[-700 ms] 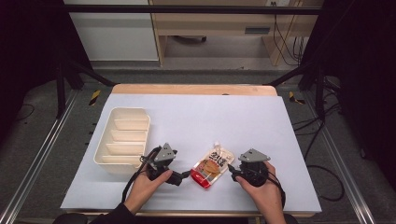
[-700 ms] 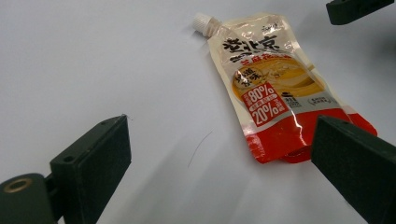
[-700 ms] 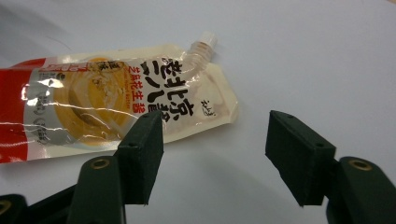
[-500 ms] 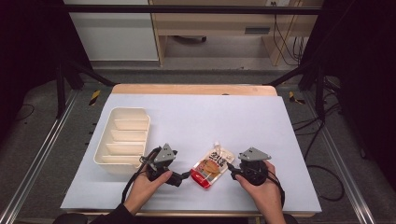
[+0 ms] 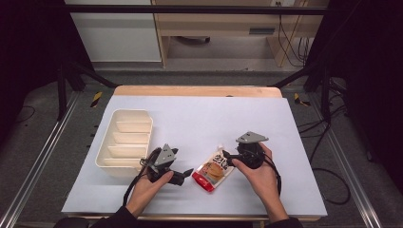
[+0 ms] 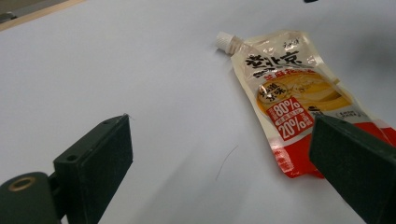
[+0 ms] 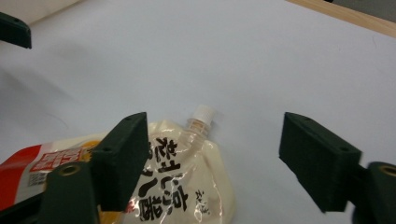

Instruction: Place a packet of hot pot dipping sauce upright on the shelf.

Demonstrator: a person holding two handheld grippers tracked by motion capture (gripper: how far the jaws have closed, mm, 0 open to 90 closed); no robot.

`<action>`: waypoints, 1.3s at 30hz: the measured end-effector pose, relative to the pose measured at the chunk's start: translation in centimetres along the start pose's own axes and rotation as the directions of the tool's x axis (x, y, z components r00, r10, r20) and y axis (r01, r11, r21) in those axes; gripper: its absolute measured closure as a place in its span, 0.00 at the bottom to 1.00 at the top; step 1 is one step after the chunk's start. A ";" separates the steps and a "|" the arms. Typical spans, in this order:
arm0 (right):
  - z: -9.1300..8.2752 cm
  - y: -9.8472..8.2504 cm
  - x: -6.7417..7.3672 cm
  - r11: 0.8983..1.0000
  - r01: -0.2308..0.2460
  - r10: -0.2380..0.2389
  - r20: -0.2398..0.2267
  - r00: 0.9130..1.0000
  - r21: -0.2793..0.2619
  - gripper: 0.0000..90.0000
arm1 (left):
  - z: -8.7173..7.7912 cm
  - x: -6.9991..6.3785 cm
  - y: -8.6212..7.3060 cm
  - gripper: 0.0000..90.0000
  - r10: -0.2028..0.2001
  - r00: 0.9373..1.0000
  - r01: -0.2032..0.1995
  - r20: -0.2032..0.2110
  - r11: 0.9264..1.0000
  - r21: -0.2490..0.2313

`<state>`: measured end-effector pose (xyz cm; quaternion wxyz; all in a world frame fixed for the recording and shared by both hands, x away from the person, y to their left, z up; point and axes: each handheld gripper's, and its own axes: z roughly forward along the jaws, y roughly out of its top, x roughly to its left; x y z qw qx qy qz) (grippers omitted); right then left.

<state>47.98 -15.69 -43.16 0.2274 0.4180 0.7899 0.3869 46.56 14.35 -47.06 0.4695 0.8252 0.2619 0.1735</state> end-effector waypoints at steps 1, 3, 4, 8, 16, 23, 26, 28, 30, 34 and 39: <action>0.2 -0.1 -0.1 1.000 0.005 -0.005 -0.002 1.000 -0.002 0.21 | 0.1 0.0 -0.1 0.07 0.001 1.000 -0.001 -0.008 1.000 -0.011; 0.7 -0.4 -0.2 1.000 -0.012 0.011 -0.043 0.999 -0.010 0.20 | 0.3 0.1 -0.5 0.08 -0.015 1.000 0.014 -0.019 0.999 -0.038; 0.8 -0.6 -0.2 1.000 -0.024 0.024 -0.047 0.999 -0.006 0.22 | 0.4 0.1 -0.5 0.08 -0.017 1.000 0.016 -0.021 0.999 -0.043; 1.4 -1.2 -0.3 1.000 -0.012 0.013 -0.045 0.999 0.025 0.29 | 0.6 0.1 -0.7 0.08 -0.007 0.999 0.005 -0.038 0.999 -0.050; 2.2 -1.9 -0.5 0.997 -0.018 0.023 -0.060 0.998 0.081 0.37 | 0.8 -0.1 -0.9 0.08 0.002 0.999 -0.003 -0.040 0.999 -0.043; 2.6 -2.5 -1.0 0.992 -0.029 0.039 -0.081 0.996 0.123 0.40 | 0.8 0.0 -0.9 0.08 -0.002 0.999 0.001 -0.039 0.999 -0.041; 2.8 -2.6 -1.0 0.990 -0.035 0.047 -0.090 0.995 0.138 0.41 | 0.9 -0.1 -0.8 0.08 0.009 0.999 -0.010 -0.034 0.999 -0.031; 3.0 -2.6 -1.0 0.987 -0.045 0.061 -0.100 0.993 0.156 0.42 | 1.0 -0.1 -0.8 0.08 0.015 0.999 -0.016 -0.036 1.000 -0.024; 3.1 -2.7 -1.0 0.986 -0.040 0.058 -0.108 0.992 0.160 0.42 | 1.0 -0.2 -0.8 0.08 0.016 0.999 -0.017 -0.036 1.000 -0.025; 3.0 -2.6 -0.8 0.985 -0.053 0.075 -0.128 0.989 0.165 0.46 | 1.0 -0.2 -0.8 0.08 0.018 0.999 -0.018 -0.038 1.000 -0.024; 2.0 -2.4 -0.6 0.988 -0.083 0.101 -0.142 0.985 0.129 0.48 | 1.0 -0.3 -0.8 0.08 0.022 0.999 -0.023 -0.039 0.999 -0.023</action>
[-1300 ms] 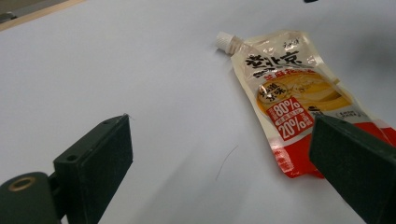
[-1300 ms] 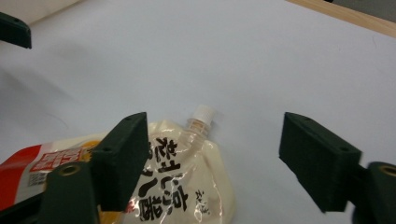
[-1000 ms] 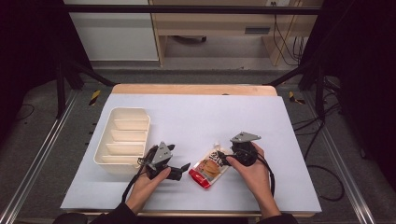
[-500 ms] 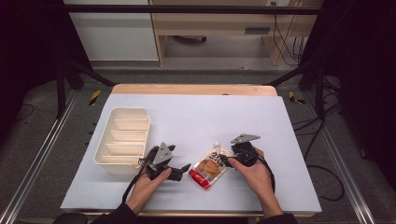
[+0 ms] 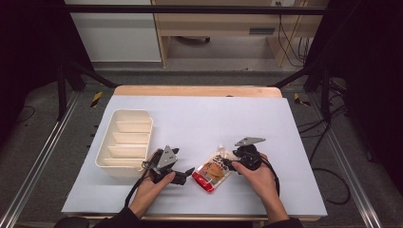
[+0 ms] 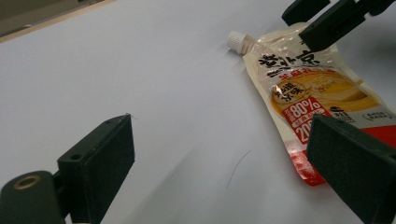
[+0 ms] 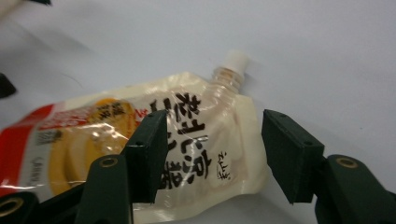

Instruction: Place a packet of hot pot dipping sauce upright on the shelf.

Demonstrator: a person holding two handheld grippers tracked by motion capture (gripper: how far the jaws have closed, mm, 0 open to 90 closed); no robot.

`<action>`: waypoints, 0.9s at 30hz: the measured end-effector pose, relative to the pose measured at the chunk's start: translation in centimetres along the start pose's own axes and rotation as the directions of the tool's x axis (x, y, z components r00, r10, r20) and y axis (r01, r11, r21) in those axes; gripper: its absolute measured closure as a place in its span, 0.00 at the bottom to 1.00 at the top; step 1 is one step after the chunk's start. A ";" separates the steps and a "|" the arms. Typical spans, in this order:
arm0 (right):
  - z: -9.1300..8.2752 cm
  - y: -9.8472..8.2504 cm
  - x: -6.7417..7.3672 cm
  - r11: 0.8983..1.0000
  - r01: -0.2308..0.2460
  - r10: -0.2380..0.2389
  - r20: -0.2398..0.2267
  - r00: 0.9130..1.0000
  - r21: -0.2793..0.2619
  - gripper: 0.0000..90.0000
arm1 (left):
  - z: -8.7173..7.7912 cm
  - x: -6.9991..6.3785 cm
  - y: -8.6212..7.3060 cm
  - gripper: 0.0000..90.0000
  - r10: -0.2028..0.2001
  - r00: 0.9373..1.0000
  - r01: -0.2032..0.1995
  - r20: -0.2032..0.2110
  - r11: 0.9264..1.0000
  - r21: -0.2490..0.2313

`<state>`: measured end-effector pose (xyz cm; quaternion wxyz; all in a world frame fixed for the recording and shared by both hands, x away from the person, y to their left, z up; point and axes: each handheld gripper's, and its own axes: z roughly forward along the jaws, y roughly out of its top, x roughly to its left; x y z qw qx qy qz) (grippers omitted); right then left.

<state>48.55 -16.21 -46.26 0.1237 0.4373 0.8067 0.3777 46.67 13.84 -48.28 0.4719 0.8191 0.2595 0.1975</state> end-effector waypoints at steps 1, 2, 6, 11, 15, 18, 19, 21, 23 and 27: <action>-0.3 0.0 0.1 1.000 -0.011 0.011 -0.014 1.000 -0.012 0.49 | 0.0 0.0 0.0 0.08 0.001 1.000 -0.001 0.001 1.000 0.003; -0.5 -0.1 0.2 1.000 -0.020 0.019 -0.027 0.999 -0.023 0.49 | 0.1 0.0 0.0 0.08 0.001 1.000 -0.001 0.005 1.000 0.006; -1.1 -1.0 0.6 0.999 -0.038 0.037 -0.061 0.997 -0.013 0.50 | 0.1 0.0 0.1 0.08 -0.001 1.000 0.001 0.005 1.000 0.014; -0.9 -1.1 0.6 0.999 -0.040 0.041 -0.050 0.998 0.019 0.58 | 0.3 -0.1 0.1 0.09 0.016 1.000 -0.016 0.009 0.999 0.034; -0.2 -0.7 0.5 0.999 -0.041 0.042 -0.041 0.998 0.027 0.66 | 0.3 0.1 0.1 0.09 0.004 1.000 -0.004 0.012 0.999 0.033; 0.2 -0.6 0.5 0.998 -0.047 0.049 -0.031 0.998 0.033 0.72 | 0.3 0.1 0.1 0.09 -0.001 1.000 0.001 0.011 1.000 0.031; 0.3 -0.5 0.5 0.999 -0.039 0.039 -0.014 0.999 0.029 0.75 | 0.3 0.0 0.1 0.09 0.006 1.000 -0.006 0.011 0.999 0.031; 0.3 -0.4 0.6 0.999 -0.044 0.044 0.000 0.999 0.023 0.82 | 0.3 -0.1 0.1 0.09 0.016 1.000 -0.016 0.008 0.999 0.028; 0.2 -0.4 0.5 0.999 -0.044 0.043 0.017 0.999 0.018 0.88 | 0.2 -0.1 0.1 0.09 0.023 1.000 -0.023 0.008 0.999 0.027; -0.3 -0.4 0.4 0.999 -0.047 0.047 0.029 0.998 0.001 0.97 | 0.2 -0.1 0.1 0.08 0.016 1.000 -0.016 0.009 1.000 0.025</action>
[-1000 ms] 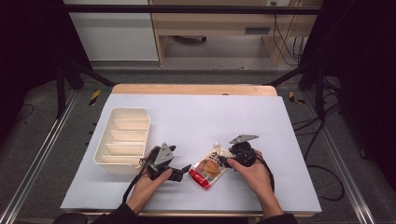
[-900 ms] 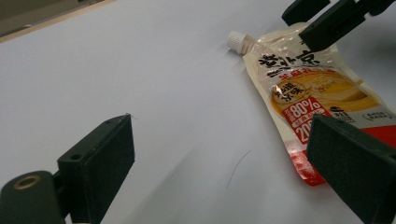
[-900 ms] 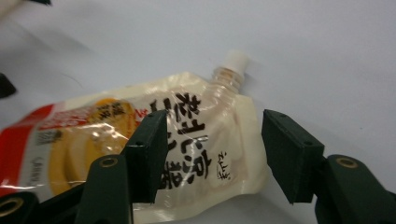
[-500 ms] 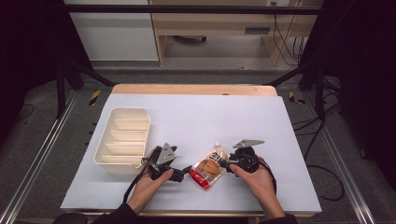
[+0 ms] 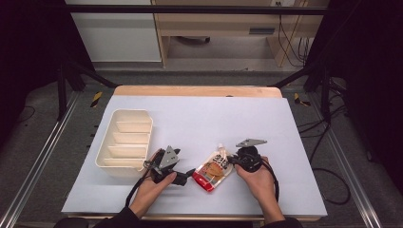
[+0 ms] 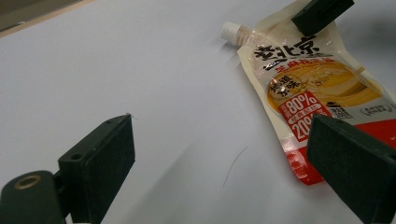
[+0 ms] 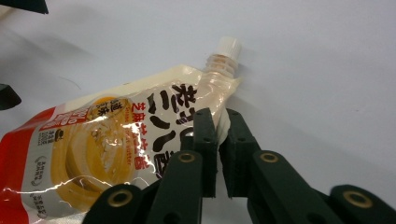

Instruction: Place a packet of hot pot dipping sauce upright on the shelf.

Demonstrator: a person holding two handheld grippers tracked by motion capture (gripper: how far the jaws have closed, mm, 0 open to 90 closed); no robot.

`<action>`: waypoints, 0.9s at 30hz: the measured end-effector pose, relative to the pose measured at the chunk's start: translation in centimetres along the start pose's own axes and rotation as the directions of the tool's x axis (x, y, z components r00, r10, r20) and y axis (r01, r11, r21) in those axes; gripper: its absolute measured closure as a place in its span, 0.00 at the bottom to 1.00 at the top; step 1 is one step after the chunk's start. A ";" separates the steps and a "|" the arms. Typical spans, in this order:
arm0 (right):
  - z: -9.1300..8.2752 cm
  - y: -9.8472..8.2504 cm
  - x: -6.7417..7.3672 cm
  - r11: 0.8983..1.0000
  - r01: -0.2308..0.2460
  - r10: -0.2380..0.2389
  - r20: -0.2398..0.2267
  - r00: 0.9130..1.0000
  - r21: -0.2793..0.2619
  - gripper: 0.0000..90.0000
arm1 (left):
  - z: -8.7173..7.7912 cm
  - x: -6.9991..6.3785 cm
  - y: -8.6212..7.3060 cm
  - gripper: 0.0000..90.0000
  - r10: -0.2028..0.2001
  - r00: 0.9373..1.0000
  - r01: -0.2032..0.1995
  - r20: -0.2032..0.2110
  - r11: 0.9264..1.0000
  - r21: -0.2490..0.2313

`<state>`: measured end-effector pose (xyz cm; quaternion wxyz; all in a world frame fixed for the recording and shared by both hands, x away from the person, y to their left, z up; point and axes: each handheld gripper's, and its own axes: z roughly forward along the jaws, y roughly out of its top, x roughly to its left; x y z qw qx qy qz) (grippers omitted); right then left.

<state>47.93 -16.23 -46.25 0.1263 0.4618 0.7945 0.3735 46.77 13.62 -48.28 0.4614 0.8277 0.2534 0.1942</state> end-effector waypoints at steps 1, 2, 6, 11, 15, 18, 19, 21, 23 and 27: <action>-0.1 0.0 0.0 1.000 0.000 0.000 0.004 1.000 -0.007 0.99 | 0.0 0.1 0.0 0.08 -0.009 1.000 0.009 0.003 1.000 -0.004; -0.3 0.2 0.0 1.000 0.008 -0.008 0.000 1.000 -0.023 1.00 | -0.1 0.2 0.0 0.08 -0.026 1.000 0.026 0.004 1.000 -0.009; -0.5 0.6 0.2 0.999 0.026 -0.025 0.010 1.000 -0.034 1.00 | -0.3 0.2 0.2 0.08 -0.027 1.000 0.028 0.016 0.999 -0.031; -1.2 1.9 1.0 0.993 0.091 -0.091 0.004 0.996 -0.072 1.00 | -0.9 0.2 0.8 0.08 -0.056 0.998 0.058 0.039 0.996 -0.072; -1.8 3.0 1.7 0.987 0.134 -0.134 -0.002 0.991 -0.088 1.00 | -2.1 0.1 1.2 0.08 -0.035 0.999 0.038 0.037 0.996 -0.085; -1.9 4.2 2.3 0.982 0.165 -0.168 -0.015 0.986 -0.096 1.00 | -2.7 0.0 1.5 0.08 -0.023 0.999 0.026 0.037 0.995 -0.101; -1.9 4.2 2.3 0.982 0.165 -0.168 -0.015 0.986 -0.096 1.00 | -2.7 0.0 1.5 0.08 -0.023 0.999 0.026 0.037 0.995 -0.101; -2.0 5.0 2.7 0.976 0.196 -0.199 -0.025 0.980 -0.098 1.00 | -3.0 -0.2 1.5 0.08 -0.020 0.999 0.025 0.046 0.995 -0.100; -1.9 5.9 3.1 0.970 0.225 -0.229 -0.034 0.973 -0.094 1.00 | -3.1 -0.4 1.5 0.07 -0.009 0.999 0.013 0.046 0.995 -0.096; -2.3 7.0 3.8 0.962 0.252 -0.258 -0.049 0.965 -0.105 1.00 | -3.8 -0.7 2.1 0.06 -0.016 0.998 0.022 0.062 0.995 -0.095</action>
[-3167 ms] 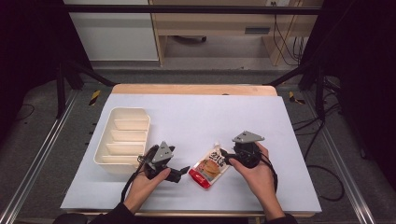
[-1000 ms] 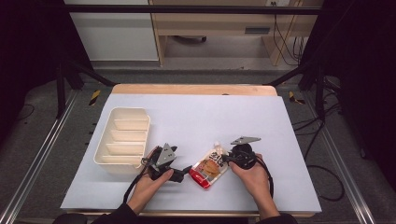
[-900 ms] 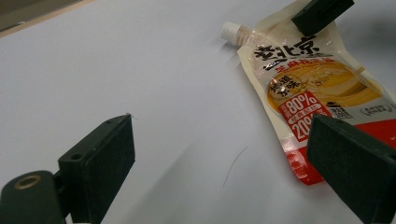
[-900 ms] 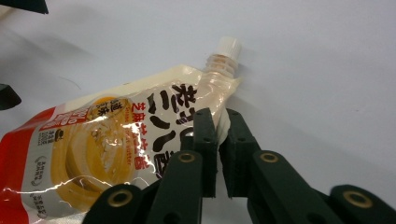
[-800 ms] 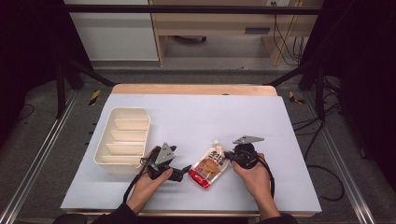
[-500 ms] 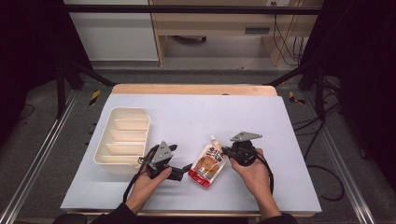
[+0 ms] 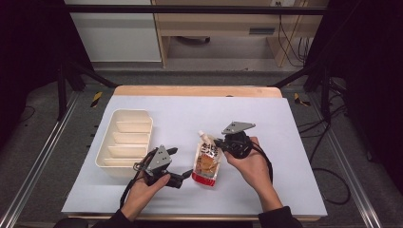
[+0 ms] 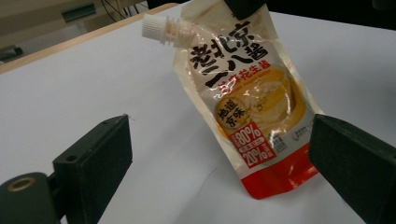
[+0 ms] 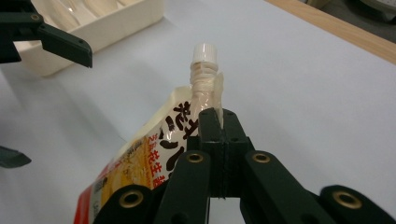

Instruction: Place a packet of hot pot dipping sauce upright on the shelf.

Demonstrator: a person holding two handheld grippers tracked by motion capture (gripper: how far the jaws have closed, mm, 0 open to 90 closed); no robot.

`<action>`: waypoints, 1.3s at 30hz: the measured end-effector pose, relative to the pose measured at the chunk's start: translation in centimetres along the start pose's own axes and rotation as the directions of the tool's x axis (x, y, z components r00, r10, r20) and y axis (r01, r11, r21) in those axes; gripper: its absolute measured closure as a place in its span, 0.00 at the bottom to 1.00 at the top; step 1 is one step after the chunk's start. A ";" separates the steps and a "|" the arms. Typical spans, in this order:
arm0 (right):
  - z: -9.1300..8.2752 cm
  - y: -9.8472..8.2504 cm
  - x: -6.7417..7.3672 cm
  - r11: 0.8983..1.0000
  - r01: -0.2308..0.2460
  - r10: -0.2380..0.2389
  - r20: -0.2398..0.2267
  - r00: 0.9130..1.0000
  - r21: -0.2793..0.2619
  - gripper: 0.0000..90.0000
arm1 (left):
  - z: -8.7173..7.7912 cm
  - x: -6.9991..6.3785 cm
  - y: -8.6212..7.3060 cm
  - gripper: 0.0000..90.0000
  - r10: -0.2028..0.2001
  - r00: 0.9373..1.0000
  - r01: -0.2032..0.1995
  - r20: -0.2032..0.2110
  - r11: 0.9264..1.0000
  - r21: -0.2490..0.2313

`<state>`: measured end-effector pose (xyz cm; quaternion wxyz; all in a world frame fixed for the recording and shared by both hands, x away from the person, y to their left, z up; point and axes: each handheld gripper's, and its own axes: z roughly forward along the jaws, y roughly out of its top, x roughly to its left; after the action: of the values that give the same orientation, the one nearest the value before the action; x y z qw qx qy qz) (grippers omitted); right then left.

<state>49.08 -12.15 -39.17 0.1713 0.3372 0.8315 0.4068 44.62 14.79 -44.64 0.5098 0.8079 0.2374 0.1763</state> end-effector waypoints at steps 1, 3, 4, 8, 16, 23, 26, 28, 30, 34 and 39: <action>0.0 0.0 0.0 1.000 0.000 0.000 0.000 1.000 0.000 1.00 | 0.0 0.0 0.0 0.06 0.000 1.000 0.000 0.000 1.000 0.000; -0.1 0.7 0.1 1.000 0.015 -0.016 -0.019 1.000 -0.013 1.00 | -0.3 -0.1 0.3 0.06 0.004 1.000 -0.004 0.003 1.000 -0.002; -0.1 1.2 0.2 0.999 0.037 -0.038 -0.023 0.999 -0.009 1.00 | -0.3 -0.1 0.3 0.06 0.002 1.000 -0.002 0.004 1.000 -0.008; -0.3 1.8 0.4 0.998 0.063 -0.063 -0.022 0.998 -0.019 1.00 | -0.5 0.0 1.0 0.06 0.016 1.000 -0.016 -0.015 1.000 0.006; -0.9 2.8 1.2 0.991 0.125 -0.126 -0.027 0.992 -0.036 1.00 | -1.0 1.3 3.3 0.06 0.004 0.999 -0.004 -0.035 1.000 0.013; -1.1 2.9 2.2 0.987 0.152 -0.155 -0.050 0.987 -0.058 1.00 | -2.2 2.2 4.8 0.07 0.072 0.997 -0.069 -0.041 0.995 0.078; -1.3 3.0 2.8 0.983 0.169 -0.173 -0.066 0.983 -0.069 1.00 | -2.4 2.5 5.3 0.07 0.087 0.996 -0.083 -0.035 0.992 0.090; -1.4 3.0 3.0 0.981 0.179 -0.184 -0.072 0.980 -0.072 1.00 | -2.5 2.6 5.7 0.08 0.105 0.994 -0.102 -0.025 0.990 0.096; -1.5 3.0 3.1 0.981 0.182 -0.188 -0.076 0.979 -0.073 1.00 | -2.6 2.8 6.0 0.08 0.113 0.993 -0.111 -0.016 0.988 0.105; -1.7 3.0 3.4 0.977 0.198 -0.204 -0.083 0.975 -0.077 1.00 | -2.5 2.7 6.6 0.09 0.155 0.988 -0.155 0.012 0.978 0.142; -1.9 3.2 4.2 0.970 0.232 -0.239 -0.099 0.966 -0.078 1.00 | -2.4 2.6 7.1 0.09 0.198 0.979 -0.204 0.053 0.964 0.171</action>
<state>46.35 -8.90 -35.54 0.1845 0.2079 0.8599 0.4281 46.99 15.40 -37.06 0.4203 0.8724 0.1601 0.1913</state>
